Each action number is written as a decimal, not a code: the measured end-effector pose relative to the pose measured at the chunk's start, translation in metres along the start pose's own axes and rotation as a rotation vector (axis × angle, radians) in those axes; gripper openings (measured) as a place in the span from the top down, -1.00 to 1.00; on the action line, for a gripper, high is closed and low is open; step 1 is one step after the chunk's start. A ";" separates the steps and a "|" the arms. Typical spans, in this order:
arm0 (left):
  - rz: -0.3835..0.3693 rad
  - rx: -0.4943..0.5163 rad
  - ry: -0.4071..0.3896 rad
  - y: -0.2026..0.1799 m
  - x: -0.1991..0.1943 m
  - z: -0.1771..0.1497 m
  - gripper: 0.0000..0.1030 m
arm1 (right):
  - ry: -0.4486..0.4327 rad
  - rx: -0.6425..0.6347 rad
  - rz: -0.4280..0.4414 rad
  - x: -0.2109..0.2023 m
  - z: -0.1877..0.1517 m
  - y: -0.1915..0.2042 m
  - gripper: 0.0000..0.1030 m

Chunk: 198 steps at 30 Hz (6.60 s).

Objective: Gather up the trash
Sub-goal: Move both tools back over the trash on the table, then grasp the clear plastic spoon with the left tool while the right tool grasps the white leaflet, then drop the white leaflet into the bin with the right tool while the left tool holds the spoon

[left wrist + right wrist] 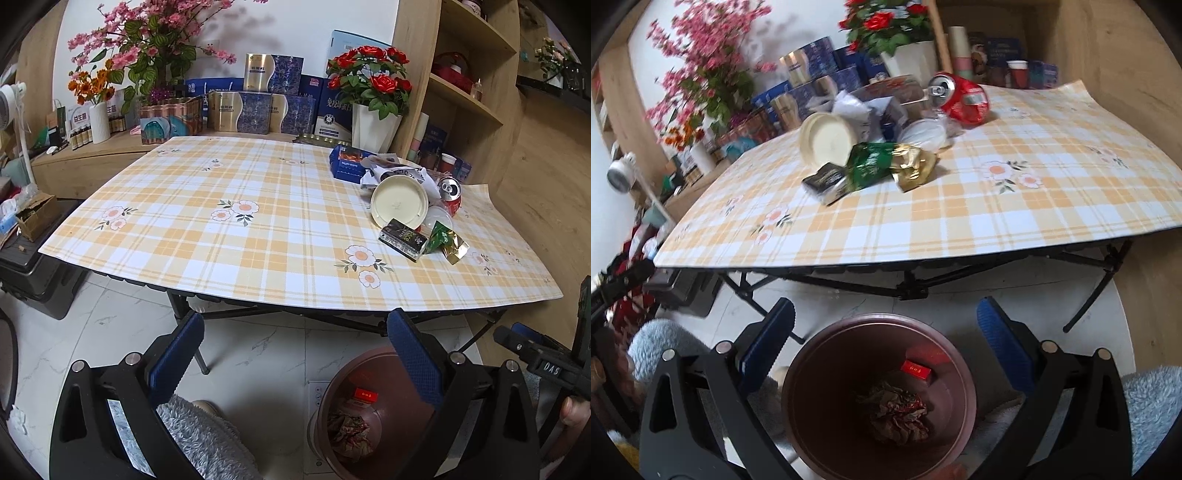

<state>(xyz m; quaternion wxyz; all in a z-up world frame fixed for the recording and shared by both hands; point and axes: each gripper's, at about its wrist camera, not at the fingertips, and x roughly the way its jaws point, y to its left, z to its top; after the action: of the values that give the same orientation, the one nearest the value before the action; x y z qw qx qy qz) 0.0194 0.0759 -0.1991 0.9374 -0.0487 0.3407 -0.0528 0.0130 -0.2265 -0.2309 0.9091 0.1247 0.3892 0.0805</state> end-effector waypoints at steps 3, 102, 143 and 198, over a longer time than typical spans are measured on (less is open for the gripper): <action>0.007 0.011 -0.002 -0.002 -0.001 0.000 -0.88 | 0.017 -0.008 -0.037 0.000 0.001 0.000 -0.89; -0.257 0.038 0.062 -0.022 0.122 0.193 0.81 | 0.025 0.662 0.363 0.163 0.254 -0.058 0.43; -0.315 0.011 0.042 -0.022 -0.041 0.073 0.81 | 0.057 -0.157 0.285 -0.062 0.097 0.049 0.89; -0.334 -0.014 0.157 -0.027 -0.016 0.043 0.81 | 0.279 -0.174 -0.012 0.048 -0.008 0.018 -0.78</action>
<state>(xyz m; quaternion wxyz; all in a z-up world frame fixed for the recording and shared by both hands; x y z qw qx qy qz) 0.0335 0.0536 -0.1529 0.8858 -0.1070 0.4002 -0.2090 0.0390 -0.1962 -0.2638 0.8540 0.0307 0.5041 0.1250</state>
